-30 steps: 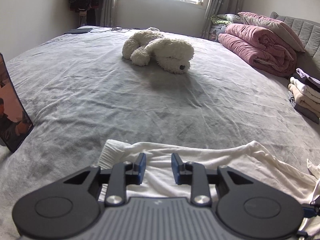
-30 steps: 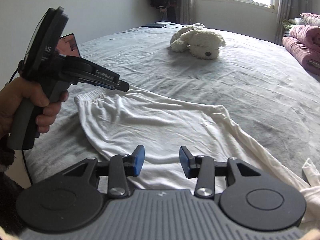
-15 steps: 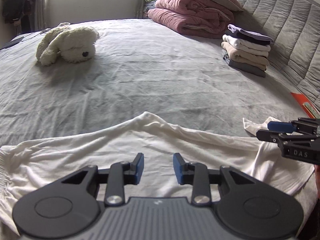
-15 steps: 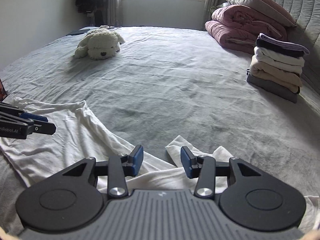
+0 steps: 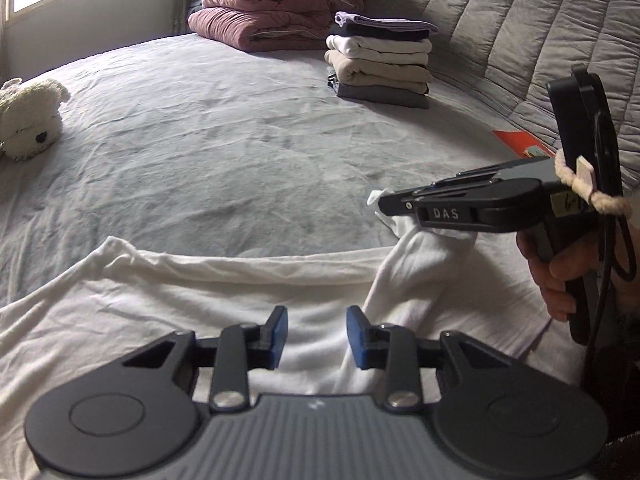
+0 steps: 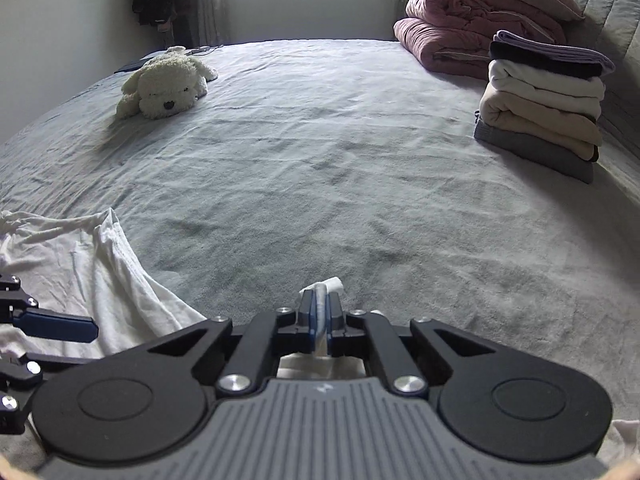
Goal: Fold clothes
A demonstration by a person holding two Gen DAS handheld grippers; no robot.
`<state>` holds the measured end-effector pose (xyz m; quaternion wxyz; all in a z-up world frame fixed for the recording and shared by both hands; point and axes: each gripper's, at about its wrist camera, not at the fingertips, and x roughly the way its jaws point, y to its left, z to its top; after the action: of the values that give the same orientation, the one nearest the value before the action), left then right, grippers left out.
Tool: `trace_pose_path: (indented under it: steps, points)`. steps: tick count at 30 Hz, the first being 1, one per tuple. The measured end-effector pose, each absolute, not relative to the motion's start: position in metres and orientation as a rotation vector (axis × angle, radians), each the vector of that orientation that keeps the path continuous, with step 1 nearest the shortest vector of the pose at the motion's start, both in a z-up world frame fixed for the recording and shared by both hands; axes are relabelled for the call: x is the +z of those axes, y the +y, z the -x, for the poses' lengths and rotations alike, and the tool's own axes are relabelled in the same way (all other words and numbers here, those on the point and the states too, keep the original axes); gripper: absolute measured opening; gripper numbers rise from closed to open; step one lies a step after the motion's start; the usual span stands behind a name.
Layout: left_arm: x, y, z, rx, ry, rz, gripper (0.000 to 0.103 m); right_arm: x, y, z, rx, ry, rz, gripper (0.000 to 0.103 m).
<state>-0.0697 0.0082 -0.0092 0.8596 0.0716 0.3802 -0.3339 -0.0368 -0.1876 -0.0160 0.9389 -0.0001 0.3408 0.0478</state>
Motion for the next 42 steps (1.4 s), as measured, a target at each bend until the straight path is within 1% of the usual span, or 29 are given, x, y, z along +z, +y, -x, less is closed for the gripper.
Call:
trace_pose_path:
  steps: [9,10,11,13,14,15,16,23,29,31,32,38,41,42]
  points:
    - [-0.019,-0.027,0.082,-0.738,0.826,-0.154,0.032,0.013,-0.245,0.068,0.035,0.631,-0.119,0.004]
    - [-0.019,-0.031,0.085,-0.735,0.820,-0.164,0.031,0.015,-0.251,0.072,0.025,0.627,-0.134,0.004]
    - [-0.019,-0.033,0.086,-0.734,0.815,-0.173,0.029,0.016,-0.257,0.075,0.017,0.624,-0.151,0.004]
    - [-0.019,-0.037,0.090,-0.728,0.804,-0.198,0.016,0.018,-0.268,0.084,-0.003,0.617,-0.191,0.004]
    - [-0.019,-0.039,0.093,-0.724,0.798,-0.211,0.012,0.019,-0.274,0.088,-0.017,0.612,-0.213,0.004]
    - [-0.019,-0.040,0.095,-0.722,0.791,-0.226,0.002,0.020,-0.280,0.092,-0.030,0.608,-0.235,0.004]
    - [-0.018,-0.041,0.099,-0.718,0.777,-0.239,0.002,0.021,-0.285,0.097,-0.044,0.603,-0.256,0.004]
    - [0.005,-0.045,0.129,-0.759,0.674,-0.305,0.001,0.024,-0.326,0.122,-0.160,0.598,-0.357,0.004]
    - [0.003,-0.045,0.149,-0.796,0.685,-0.361,0.001,0.018,-0.355,0.132,-0.232,0.640,-0.460,0.004]
    - [-0.003,-0.046,0.153,-0.794,0.707,-0.382,0.001,0.016,-0.361,0.134,-0.232,0.652,-0.495,0.009]
    - [-0.005,-0.046,0.154,-0.788,0.714,-0.390,0.001,0.015,-0.363,0.136,-0.221,0.658,-0.517,0.018]
    - [-0.006,-0.047,0.161,-0.771,0.701,-0.359,0.004,0.002,-0.366,0.141,-0.123,0.701,-0.638,0.018]
    - [0.001,-0.055,0.157,-0.782,0.688,-0.316,0.015,-0.006,-0.372,0.138,-0.099,0.715,-0.729,0.019]
    - [0.003,-0.059,0.155,-0.786,0.685,-0.303,0.022,-0.008,-0.374,0.137,-0.097,0.716,-0.753,0.022]
